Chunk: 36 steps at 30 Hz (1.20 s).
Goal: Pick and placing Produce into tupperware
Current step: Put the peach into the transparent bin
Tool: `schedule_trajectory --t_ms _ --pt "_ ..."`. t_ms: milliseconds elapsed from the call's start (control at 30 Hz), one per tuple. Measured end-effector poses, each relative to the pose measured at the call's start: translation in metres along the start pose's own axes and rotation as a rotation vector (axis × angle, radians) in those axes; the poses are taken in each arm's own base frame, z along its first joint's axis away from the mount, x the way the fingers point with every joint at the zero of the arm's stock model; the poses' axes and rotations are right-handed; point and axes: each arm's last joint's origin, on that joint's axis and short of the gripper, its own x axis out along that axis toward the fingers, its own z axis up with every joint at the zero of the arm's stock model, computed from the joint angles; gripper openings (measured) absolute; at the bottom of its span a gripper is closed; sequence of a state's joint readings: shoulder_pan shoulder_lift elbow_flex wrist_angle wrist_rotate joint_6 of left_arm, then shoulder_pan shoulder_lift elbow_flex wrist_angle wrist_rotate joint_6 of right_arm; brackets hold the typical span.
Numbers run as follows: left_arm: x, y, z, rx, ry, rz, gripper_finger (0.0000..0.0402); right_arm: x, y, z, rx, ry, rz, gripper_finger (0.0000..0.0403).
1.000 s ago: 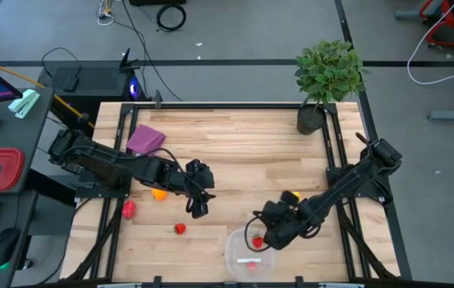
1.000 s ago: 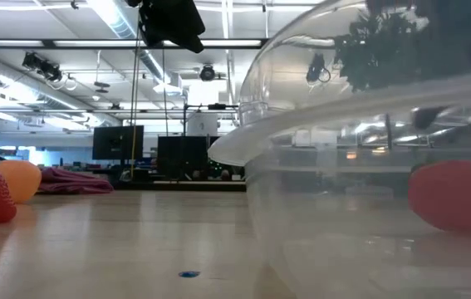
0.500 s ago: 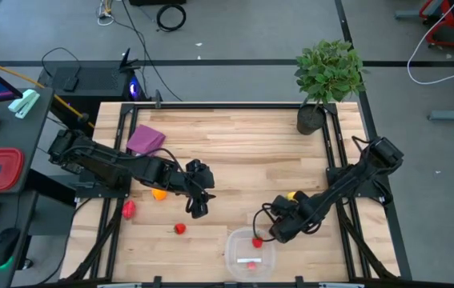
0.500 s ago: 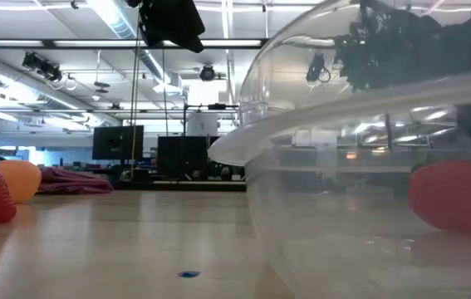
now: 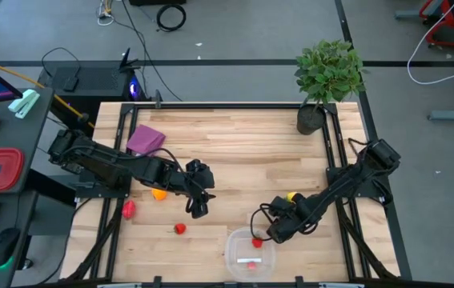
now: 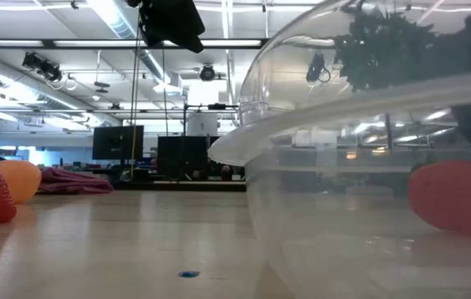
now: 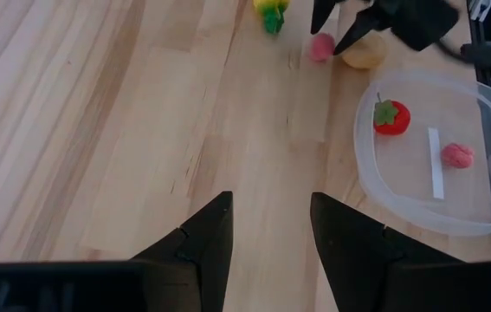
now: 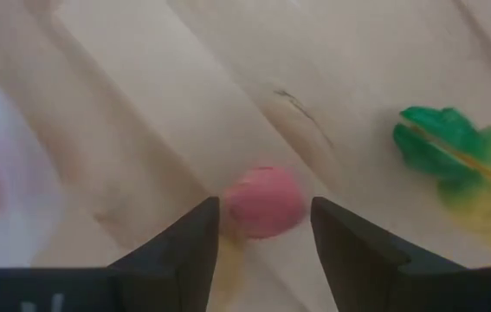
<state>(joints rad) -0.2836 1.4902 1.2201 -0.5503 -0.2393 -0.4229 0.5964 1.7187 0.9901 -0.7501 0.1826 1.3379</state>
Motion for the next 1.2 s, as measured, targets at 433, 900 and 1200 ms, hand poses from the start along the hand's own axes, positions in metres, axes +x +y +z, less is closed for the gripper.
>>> schedule_trajectory --t_ms 433,900,1200 --pt "0.000 0.000 0.000 0.023 0.000 0.000 0.0162 0.018 0.001 0.008 -0.072 0.012 -0.036 0.0152" --pt "0.000 0.000 0.000 0.026 0.000 0.001 0.0162 -0.015 0.012 0.015 -0.201 -0.057 0.069 0.0087" --pt "0.000 0.000 0.000 0.025 0.000 0.001 0.0162 -0.088 0.048 0.008 -0.406 -0.315 0.454 0.0087"
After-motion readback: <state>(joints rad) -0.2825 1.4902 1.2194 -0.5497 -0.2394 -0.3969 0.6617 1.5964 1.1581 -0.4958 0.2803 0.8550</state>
